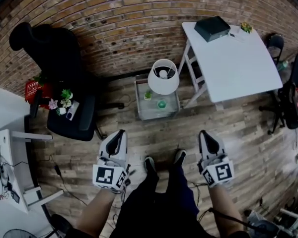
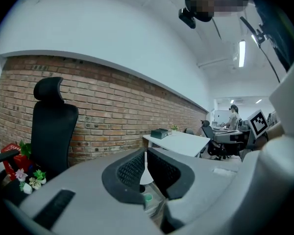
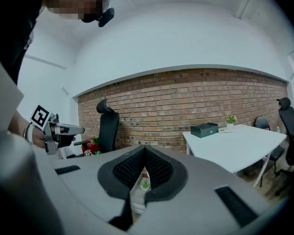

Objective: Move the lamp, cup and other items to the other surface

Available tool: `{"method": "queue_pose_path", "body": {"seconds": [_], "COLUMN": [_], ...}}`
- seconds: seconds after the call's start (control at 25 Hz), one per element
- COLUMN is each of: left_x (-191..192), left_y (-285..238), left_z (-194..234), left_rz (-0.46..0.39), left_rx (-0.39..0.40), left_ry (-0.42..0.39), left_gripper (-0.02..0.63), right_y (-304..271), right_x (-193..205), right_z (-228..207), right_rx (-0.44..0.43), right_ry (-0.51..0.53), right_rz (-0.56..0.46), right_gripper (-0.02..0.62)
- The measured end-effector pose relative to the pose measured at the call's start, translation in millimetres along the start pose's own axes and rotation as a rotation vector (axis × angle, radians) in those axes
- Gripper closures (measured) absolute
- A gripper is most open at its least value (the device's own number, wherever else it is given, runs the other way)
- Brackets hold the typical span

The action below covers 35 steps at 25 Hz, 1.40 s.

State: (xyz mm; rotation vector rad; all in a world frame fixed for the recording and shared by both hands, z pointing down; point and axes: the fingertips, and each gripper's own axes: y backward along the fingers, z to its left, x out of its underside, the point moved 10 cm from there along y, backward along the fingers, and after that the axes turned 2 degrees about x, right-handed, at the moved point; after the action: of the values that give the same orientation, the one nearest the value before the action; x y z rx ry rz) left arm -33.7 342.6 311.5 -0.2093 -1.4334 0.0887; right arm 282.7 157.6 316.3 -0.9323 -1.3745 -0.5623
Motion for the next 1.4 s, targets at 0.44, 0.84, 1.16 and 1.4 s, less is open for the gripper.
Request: {"method": "queue_pose_path", "body": {"seconds": [0.44, 0.84, 1.16, 1.4], "left_x": [32, 179, 309, 384], "left_y": [-94, -192, -282, -333], "left_z": [-12, -1, 43, 63], "left_rz": [0.016, 0.054, 0.071, 0.069], "left_rx": [-0.176, -0.142, -0.104, -0.044], "left_ry": [-0.012, 0.020, 0.039, 0.028], "left_gripper": [0.592, 0.545, 0.508, 0.493], "right_y": [-98, -180, -263, -318], "right_x": [38, 161, 293, 353], "right_z": [-84, -134, -166, -175], "right_rx": [-0.116, -0.185, -0.190, -0.224], "right_ry": [0.033, 0.044, 0.028, 0.040], "right_rz": [0.002, 0.025, 0.043, -0.025], "right_gripper": [0.589, 0.589, 0.589, 0.589]}}
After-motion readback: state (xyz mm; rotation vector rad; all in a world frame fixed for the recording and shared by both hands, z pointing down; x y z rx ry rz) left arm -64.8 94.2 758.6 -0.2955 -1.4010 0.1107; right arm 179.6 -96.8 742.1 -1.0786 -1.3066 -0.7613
